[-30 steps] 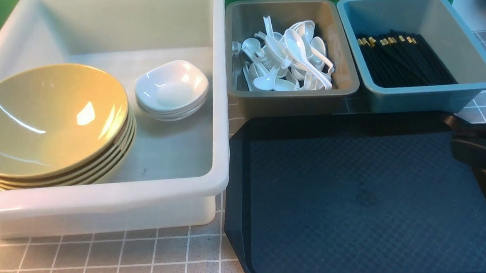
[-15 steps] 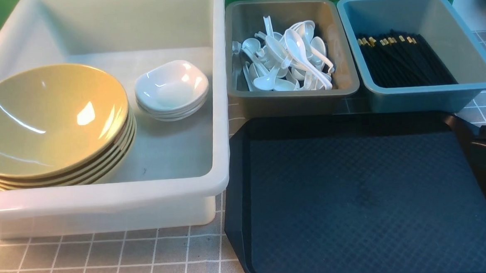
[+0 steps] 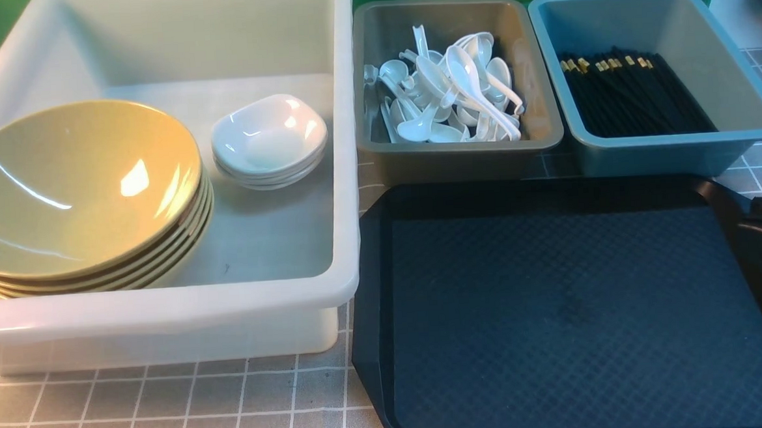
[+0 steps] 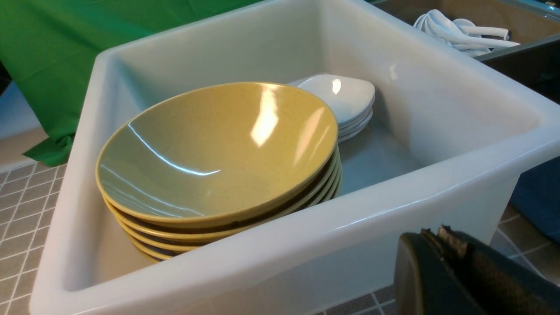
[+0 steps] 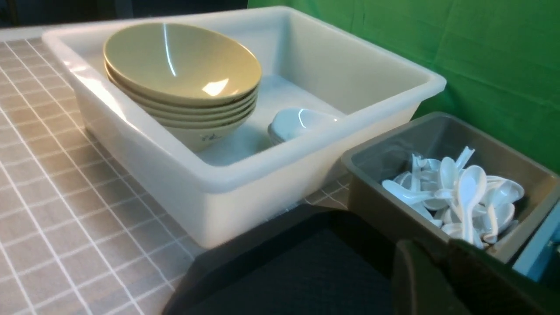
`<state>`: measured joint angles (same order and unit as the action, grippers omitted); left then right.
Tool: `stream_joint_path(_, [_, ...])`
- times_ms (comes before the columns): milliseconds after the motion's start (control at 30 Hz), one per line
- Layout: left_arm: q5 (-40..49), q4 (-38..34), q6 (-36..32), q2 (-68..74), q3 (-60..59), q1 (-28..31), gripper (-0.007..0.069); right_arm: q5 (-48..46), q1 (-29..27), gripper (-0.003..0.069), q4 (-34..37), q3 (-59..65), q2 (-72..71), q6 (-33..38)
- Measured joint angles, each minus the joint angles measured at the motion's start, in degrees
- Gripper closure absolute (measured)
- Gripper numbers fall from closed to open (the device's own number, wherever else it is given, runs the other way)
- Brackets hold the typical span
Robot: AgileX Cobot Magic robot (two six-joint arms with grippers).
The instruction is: On grey table put chopsticks spoon bowls plates into blue grey white boxes.
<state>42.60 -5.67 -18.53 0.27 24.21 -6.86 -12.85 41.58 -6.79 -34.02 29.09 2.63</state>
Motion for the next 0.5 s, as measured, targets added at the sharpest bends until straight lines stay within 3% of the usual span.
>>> stream_joint_path(167, [0.0, 0.0, 0.0, 0.0, 0.0, 0.0, 0.0635, -0.2, -8.3, 0.0655, -0.3, 7.3, -7.4, -0.6])
stream_joint_path(367, [0.0, 0.0, 0.0, 0.0, 0.0, 0.0, 0.0635, -0.1, -24.6, 0.066, -1.0, 19.7, -16.5, -7.2])
stream_joint_path(500, [0.0, 0.0, 0.0, 0.0, 0.0, 0.0, 0.0635, -0.2, -32.1, 0.066, -1.2, 25.8, -22.1, -8.4])
